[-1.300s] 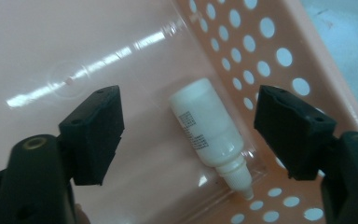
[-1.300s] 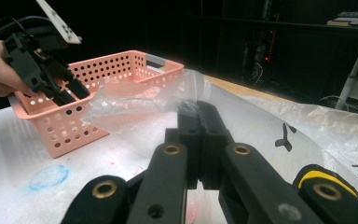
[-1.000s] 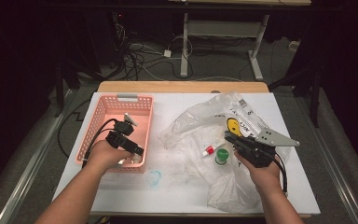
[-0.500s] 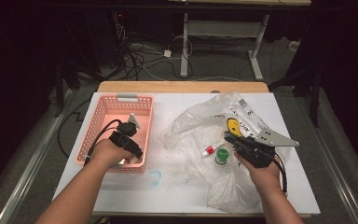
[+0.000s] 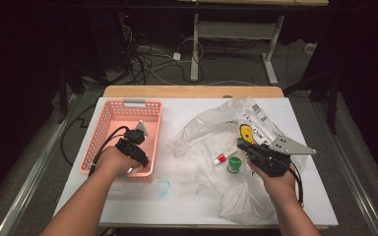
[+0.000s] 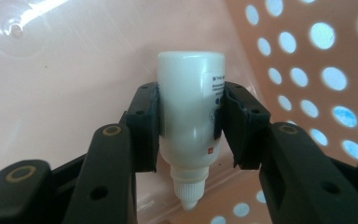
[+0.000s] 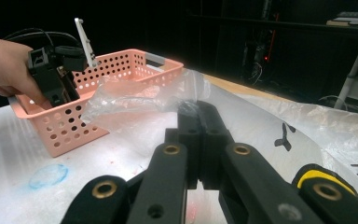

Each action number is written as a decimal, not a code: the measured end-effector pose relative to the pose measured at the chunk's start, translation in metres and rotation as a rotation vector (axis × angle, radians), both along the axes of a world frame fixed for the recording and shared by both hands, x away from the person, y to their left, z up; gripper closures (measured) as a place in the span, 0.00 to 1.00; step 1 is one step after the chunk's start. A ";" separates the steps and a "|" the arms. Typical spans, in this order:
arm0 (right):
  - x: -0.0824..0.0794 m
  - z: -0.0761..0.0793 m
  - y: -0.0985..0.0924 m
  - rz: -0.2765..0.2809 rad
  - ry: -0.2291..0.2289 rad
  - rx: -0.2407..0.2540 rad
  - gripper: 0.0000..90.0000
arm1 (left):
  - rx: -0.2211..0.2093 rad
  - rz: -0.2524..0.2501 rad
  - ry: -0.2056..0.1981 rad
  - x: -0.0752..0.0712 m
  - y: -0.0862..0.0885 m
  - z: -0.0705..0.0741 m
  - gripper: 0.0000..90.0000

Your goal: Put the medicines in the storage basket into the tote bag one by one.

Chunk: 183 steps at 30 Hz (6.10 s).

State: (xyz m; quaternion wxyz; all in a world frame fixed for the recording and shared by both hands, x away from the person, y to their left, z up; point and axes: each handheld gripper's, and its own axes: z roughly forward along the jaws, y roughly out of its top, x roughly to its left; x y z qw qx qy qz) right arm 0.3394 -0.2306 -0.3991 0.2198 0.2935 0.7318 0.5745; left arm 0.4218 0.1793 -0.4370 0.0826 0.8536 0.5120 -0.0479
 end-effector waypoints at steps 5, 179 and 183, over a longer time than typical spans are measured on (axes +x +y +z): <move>0.000 0.000 0.000 -0.001 0.002 0.003 1.00 | -0.026 0.006 -0.029 -0.002 0.002 0.003 0.64; 0.000 -0.002 0.001 0.005 0.003 0.007 1.00 | -0.490 -0.286 -0.748 -0.090 -0.152 -0.010 0.40; -0.001 -0.001 0.001 0.006 0.002 0.006 1.00 | -0.483 -0.269 -0.705 -0.106 -0.133 -0.015 0.34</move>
